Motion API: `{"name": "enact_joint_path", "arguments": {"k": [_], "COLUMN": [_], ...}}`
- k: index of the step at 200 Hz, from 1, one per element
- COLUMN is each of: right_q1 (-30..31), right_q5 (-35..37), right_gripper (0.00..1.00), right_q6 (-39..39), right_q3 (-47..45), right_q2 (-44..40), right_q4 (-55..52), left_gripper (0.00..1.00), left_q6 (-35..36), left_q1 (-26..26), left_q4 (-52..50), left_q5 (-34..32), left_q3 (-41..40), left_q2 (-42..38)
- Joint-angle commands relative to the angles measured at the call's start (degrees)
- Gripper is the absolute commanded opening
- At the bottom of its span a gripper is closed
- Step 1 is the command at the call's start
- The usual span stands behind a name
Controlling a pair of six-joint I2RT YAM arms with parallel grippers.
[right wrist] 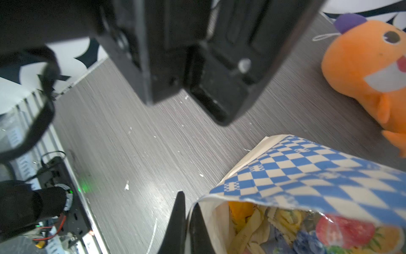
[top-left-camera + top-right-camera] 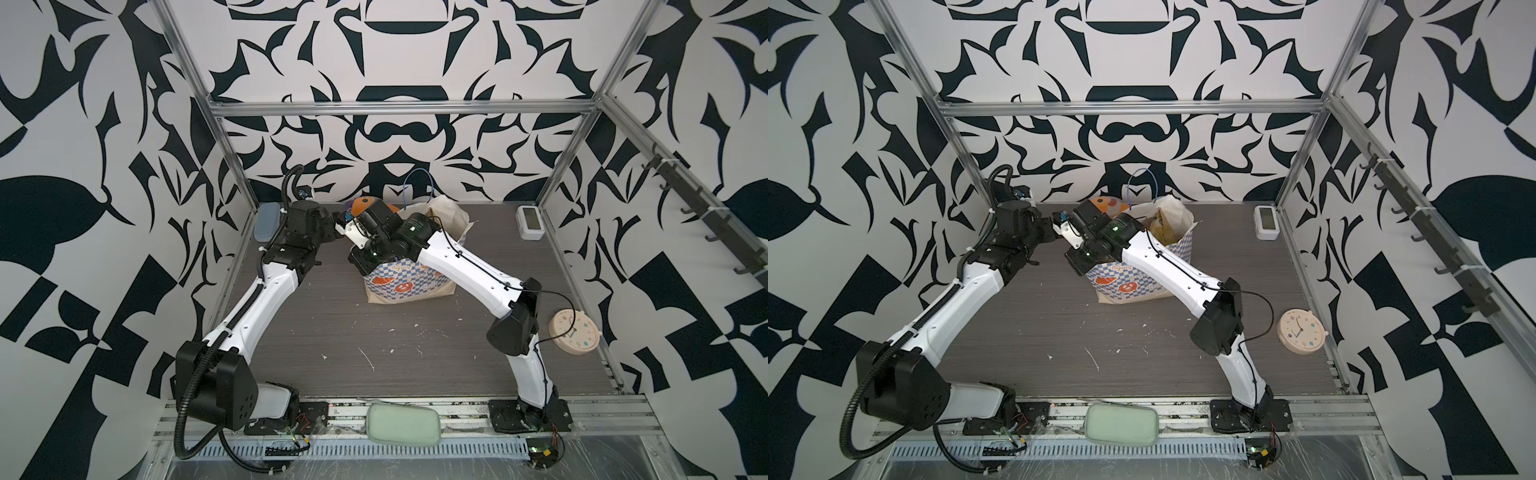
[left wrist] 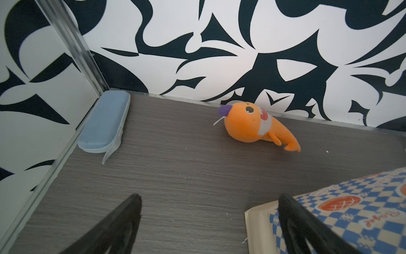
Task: Take the snacks out of the paper bag
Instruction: Move the paper bag to the center of the table.
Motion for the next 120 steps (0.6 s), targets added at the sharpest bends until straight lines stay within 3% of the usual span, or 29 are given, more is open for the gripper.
{"name": "enact_joint_path", "arguments": {"k": [1, 18, 41, 67, 85, 100, 111, 120], "right_q1": [0.5, 0.5, 0.5, 0.5, 0.0, -2.9, -6.9, -13.9], "right_q5": [-3.0, -2.2, 0.9, 2.5, 3.0, 8.8, 13.8, 13.9], "right_gripper": [0.18, 0.35, 0.42, 0.54, 0.55, 0.55, 0.53, 0.50], "right_q6": [0.5, -1.8, -4.7, -6.1, -5.9, -4.9, -2.8, 0.9], "right_q3": [4.4, 4.7, 3.9, -3.9, -9.6, -14.2, -18.4, -22.3], "right_q2": [-5.4, -8.4, -13.8, -23.4, -29.9, -35.4, -39.1, -41.5], "right_q4": [4.3, 4.5, 5.0, 12.1, 17.1, 19.9, 21.2, 21.8], "left_gripper": [1.00, 1.00, 0.99, 0.99, 1.00, 1.00, 1.00, 0.99], "left_q6": [-0.3, -0.1, -0.4, -0.3, -0.5, -1.0, -1.7, -2.0], "left_q1": [0.1, 0.0, 0.0, 0.0, 0.0, 0.0, 0.0, 0.0], "left_q4": [0.6, -0.1, -0.4, 0.1, 0.2, 0.3, 0.4, 0.5], "left_q5": [0.6, 1.7, 2.0, 2.8, 3.1, 3.2, 3.7, 4.8], "left_q3": [-1.1, -0.3, -0.1, 0.3, 0.8, 1.3, 1.3, 1.4], "left_q2": [-1.7, -1.3, -1.1, -0.5, 0.1, 0.3, 0.4, 0.5]}}
